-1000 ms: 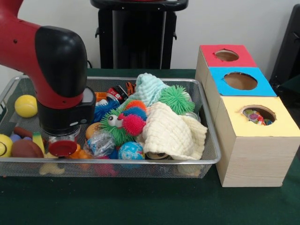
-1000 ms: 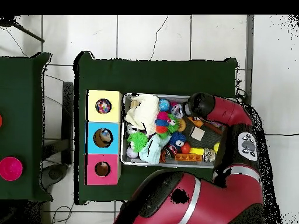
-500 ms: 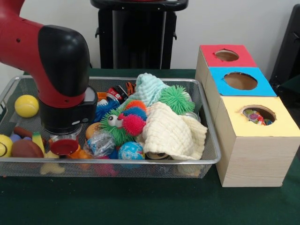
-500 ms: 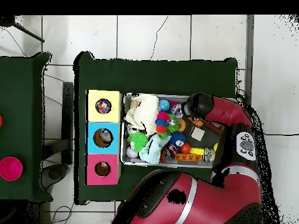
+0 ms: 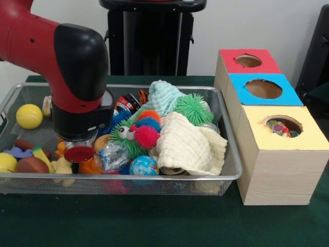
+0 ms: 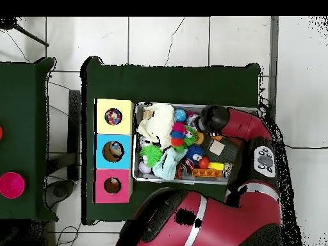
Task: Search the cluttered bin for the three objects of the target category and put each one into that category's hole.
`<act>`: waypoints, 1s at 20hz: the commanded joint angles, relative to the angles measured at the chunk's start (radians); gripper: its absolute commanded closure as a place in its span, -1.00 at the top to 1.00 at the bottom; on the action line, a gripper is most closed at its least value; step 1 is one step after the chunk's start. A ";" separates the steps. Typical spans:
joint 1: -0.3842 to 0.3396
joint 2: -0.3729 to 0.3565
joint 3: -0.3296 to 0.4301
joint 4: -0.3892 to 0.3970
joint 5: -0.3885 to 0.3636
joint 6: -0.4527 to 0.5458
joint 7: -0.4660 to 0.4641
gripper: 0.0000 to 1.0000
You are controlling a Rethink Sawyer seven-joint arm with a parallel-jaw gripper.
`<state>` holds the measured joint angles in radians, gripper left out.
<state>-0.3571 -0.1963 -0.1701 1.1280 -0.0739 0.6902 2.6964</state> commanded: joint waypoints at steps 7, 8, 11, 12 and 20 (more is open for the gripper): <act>0.064 0.021 -0.022 0.171 0.071 0.088 0.176 -1.00; 0.070 0.020 -0.028 0.171 0.077 0.095 0.178 -1.00; 0.074 0.013 -0.033 0.186 0.102 0.112 0.180 -1.00; 0.076 0.011 -0.036 0.189 0.108 0.113 0.179 -1.00; 0.099 0.008 -0.071 0.206 0.153 0.125 0.182 -1.00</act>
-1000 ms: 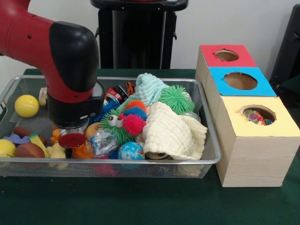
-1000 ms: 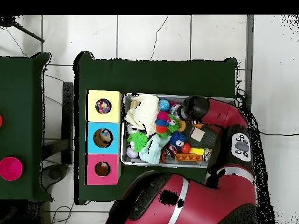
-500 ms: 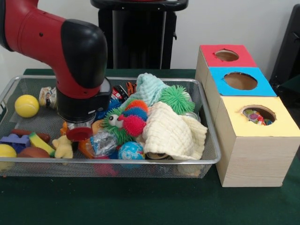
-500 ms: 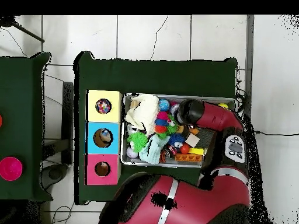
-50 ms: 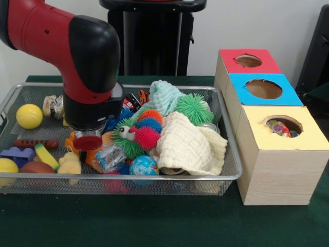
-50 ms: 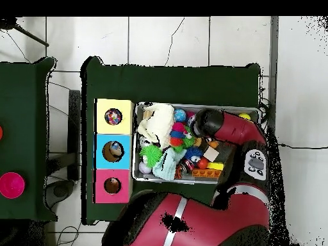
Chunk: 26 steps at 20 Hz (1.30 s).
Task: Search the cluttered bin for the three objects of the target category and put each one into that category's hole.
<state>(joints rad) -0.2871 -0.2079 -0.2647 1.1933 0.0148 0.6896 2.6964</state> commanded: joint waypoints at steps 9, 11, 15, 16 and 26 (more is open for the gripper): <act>0.054 0.003 0.002 0.200 0.112 0.105 0.190 -1.00; 0.052 -0.004 0.004 0.213 0.124 0.096 0.181 -1.00; 0.038 -0.029 0.013 0.252 0.126 0.070 0.136 -1.00; 0.029 -0.044 0.022 0.275 0.126 0.039 0.121 -1.00; -0.072 -0.211 0.085 0.444 0.069 -0.068 -0.059 -1.00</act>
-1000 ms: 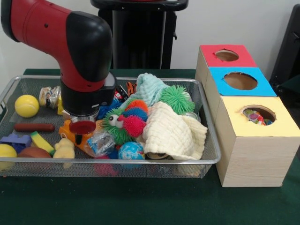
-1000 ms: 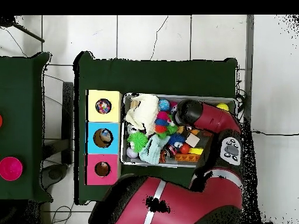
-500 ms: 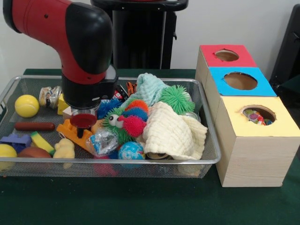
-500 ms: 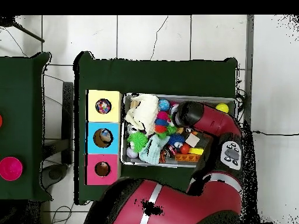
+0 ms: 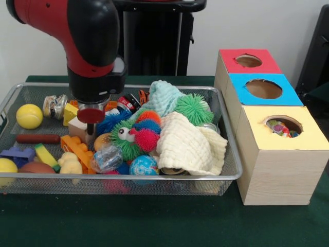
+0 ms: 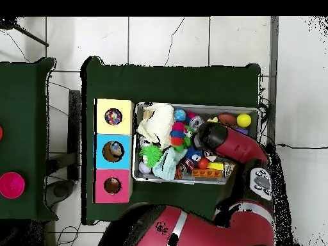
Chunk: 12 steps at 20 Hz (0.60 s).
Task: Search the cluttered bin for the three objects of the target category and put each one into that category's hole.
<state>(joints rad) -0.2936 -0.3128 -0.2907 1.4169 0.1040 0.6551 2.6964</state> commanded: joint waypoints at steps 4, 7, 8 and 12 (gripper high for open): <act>-0.102 -0.196 0.124 0.327 -0.021 -0.012 -0.091 -1.00; -0.121 -0.193 0.137 0.350 -0.035 -0.045 -0.094 -1.00; -0.127 -0.174 0.141 0.343 -0.046 -0.072 -0.092 -1.00; -0.151 -0.017 0.172 0.231 -0.071 -0.164 -0.084 -1.00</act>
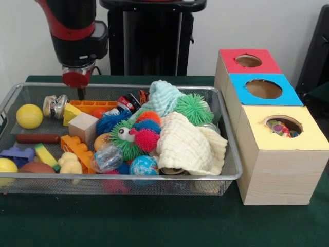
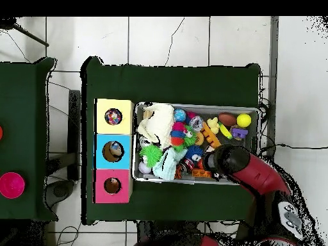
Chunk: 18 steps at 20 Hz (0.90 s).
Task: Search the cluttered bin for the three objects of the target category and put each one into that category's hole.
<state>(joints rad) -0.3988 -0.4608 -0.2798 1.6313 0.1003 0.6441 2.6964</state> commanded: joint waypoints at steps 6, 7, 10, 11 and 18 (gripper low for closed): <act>-0.015 0.267 0.165 -0.146 -0.057 -0.153 -0.037 -1.00; -0.017 0.283 0.175 -0.167 -0.046 -0.141 -0.036 -1.00; -0.035 0.350 0.217 -0.237 -0.022 -0.149 -0.047 -1.00; -0.040 0.368 0.226 -0.261 -0.021 -0.152 -0.052 -1.00; -0.027 0.393 0.217 -0.336 -0.042 -0.151 -0.051 -1.00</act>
<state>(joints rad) -0.4252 -0.2607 -0.2328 1.4187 0.0711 0.5834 2.6964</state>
